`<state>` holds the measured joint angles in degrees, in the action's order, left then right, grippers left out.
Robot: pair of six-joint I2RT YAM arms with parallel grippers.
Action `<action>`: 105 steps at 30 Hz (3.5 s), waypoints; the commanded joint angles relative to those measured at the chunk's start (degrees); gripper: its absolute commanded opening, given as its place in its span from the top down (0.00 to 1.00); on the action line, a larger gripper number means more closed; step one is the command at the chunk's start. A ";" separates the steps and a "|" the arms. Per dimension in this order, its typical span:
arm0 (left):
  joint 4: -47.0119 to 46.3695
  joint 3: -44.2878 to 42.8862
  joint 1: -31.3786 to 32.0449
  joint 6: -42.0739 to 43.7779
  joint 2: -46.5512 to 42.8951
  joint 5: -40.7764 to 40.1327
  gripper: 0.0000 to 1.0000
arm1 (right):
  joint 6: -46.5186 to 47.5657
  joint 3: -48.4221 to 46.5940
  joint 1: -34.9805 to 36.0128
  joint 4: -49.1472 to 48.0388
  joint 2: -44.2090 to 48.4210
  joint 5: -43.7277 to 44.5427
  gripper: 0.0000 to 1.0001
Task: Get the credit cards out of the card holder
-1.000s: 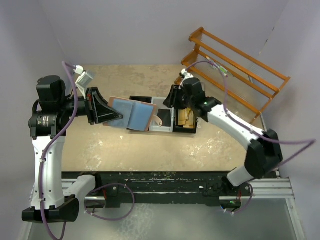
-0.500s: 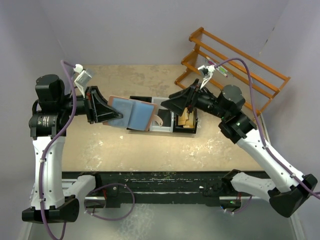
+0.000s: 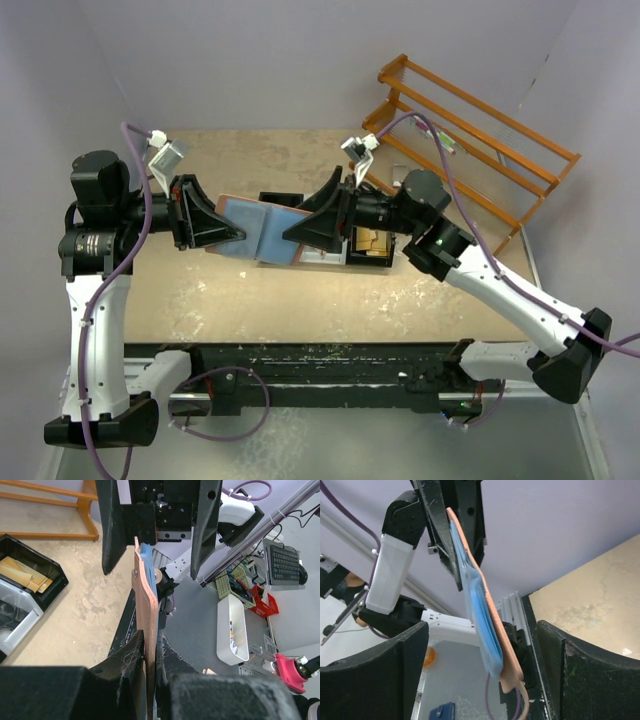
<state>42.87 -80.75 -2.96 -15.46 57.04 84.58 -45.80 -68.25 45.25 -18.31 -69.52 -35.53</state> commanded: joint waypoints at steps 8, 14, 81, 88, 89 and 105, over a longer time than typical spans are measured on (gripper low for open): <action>-2.34 0.34 0.15 -0.09 -0.31 1.30 0.92 | 2.92 -4.95 3.56 0.44 -2.28 4.04 0.71; -2.35 0.68 0.14 -0.08 -0.49 2.41 0.71 | 5.23 -5.28 3.61 5.48 -0.70 9.37 0.98; 0.92 -0.02 0.10 3.71 -1.95 -3.00 0.64 | 3.80 -6.17 3.68 9.97 1.38 9.38 1.00; 1.86 0.57 0.15 5.53 -2.73 -0.52 0.57 | 3.96 -7.25 3.69 10.75 0.54 9.61 1.00; 2.06 0.59 0.13 5.84 -2.73 -0.61 0.58 | 3.98 -7.25 3.70 10.74 0.52 9.56 1.00; 2.12 0.32 0.14 4.30 -1.84 2.80 0.68 | 2.79 -4.54 3.70 4.95 2.03 5.13 1.00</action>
<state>46.37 -79.90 -2.96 -10.09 55.07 84.25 -41.71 -72.62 48.73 -6.92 -69.36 -27.14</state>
